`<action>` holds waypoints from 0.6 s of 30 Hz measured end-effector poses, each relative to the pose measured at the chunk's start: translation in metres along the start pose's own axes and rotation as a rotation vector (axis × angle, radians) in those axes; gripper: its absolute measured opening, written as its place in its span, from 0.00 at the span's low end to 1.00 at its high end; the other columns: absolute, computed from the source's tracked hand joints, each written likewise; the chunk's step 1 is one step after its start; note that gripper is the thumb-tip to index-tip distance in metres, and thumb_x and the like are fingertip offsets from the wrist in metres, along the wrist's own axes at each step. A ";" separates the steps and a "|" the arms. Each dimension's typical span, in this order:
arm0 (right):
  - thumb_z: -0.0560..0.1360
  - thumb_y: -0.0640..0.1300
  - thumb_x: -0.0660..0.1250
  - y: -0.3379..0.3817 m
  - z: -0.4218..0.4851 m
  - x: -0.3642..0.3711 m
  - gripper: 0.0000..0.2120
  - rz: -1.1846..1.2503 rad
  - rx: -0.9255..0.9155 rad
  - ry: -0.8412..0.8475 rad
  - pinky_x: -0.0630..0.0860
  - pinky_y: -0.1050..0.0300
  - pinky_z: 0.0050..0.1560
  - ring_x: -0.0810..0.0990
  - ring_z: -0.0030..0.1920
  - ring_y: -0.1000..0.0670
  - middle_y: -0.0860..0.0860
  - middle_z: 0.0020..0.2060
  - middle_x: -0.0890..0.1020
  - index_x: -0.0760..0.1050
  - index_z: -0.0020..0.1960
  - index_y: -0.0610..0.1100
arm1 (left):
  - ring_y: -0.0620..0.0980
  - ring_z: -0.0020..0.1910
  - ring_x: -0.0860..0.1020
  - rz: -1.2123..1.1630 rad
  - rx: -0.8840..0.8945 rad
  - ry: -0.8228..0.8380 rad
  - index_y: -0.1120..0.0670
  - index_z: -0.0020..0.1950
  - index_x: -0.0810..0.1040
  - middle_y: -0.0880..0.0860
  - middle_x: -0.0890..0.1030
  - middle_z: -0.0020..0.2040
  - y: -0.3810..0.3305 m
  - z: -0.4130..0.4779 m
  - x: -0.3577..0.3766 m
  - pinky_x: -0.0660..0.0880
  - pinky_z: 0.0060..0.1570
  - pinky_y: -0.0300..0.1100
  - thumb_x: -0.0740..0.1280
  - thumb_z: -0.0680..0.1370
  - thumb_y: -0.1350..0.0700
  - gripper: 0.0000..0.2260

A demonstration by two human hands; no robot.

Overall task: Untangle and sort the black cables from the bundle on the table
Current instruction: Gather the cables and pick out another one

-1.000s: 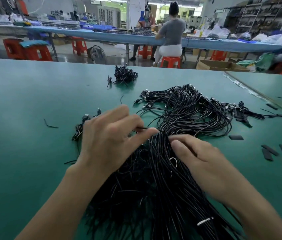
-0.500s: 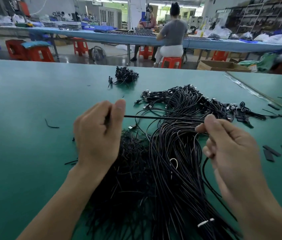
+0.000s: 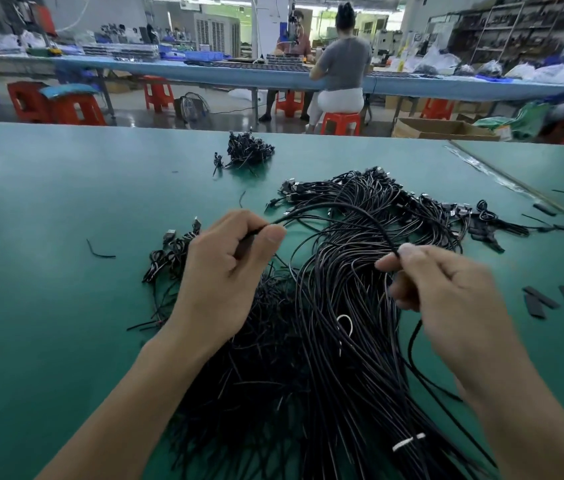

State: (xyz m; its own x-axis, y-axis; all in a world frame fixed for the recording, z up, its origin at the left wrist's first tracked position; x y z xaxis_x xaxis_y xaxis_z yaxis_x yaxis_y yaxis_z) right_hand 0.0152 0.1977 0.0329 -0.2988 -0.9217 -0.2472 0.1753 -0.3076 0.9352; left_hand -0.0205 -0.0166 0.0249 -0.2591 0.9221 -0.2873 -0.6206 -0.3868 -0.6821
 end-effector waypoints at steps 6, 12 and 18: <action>0.81 0.56 0.56 0.012 -0.014 0.021 0.17 0.051 -0.127 0.198 0.65 0.57 0.34 0.66 0.28 0.57 0.58 0.25 0.70 0.80 0.44 0.52 | 0.38 0.28 0.68 -0.089 -0.027 0.092 0.48 0.51 0.81 0.37 0.71 0.31 -0.006 -0.004 0.007 0.62 0.30 0.30 0.57 0.83 0.44 0.15; 0.80 0.55 0.63 0.029 -0.018 0.013 0.18 0.425 -0.151 0.106 0.56 0.51 0.29 0.56 0.28 0.50 0.54 0.24 0.63 0.78 0.34 0.50 | 0.40 0.21 0.62 -0.087 -0.327 -0.016 0.53 0.38 0.81 0.43 0.66 0.21 0.003 -0.002 0.003 0.60 0.25 0.32 0.59 0.76 0.35 0.23; 0.80 0.47 0.62 0.019 -0.011 0.009 0.15 0.457 -0.061 -0.026 0.57 0.56 0.31 0.58 0.29 0.52 0.53 0.27 0.64 0.81 0.38 0.51 | 0.43 0.22 0.56 -0.541 -0.469 0.165 0.52 0.26 0.67 0.44 0.62 0.24 -0.018 -0.001 0.005 0.57 0.21 0.34 0.66 0.76 0.38 0.24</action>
State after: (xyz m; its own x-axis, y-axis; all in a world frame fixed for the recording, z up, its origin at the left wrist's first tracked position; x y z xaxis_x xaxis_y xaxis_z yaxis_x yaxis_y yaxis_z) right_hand 0.0263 0.1806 0.0452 -0.2012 -0.9602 0.1938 0.3488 0.1147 0.9301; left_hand -0.0099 -0.0047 0.0347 0.1314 0.9864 0.0988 -0.2386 0.1282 -0.9626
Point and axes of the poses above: each hand's wrist, its own z-axis towards the middle knuckle, its own x-axis out of the palm, y = z × x, the point moved 2 cm from there along z, towards the middle knuckle
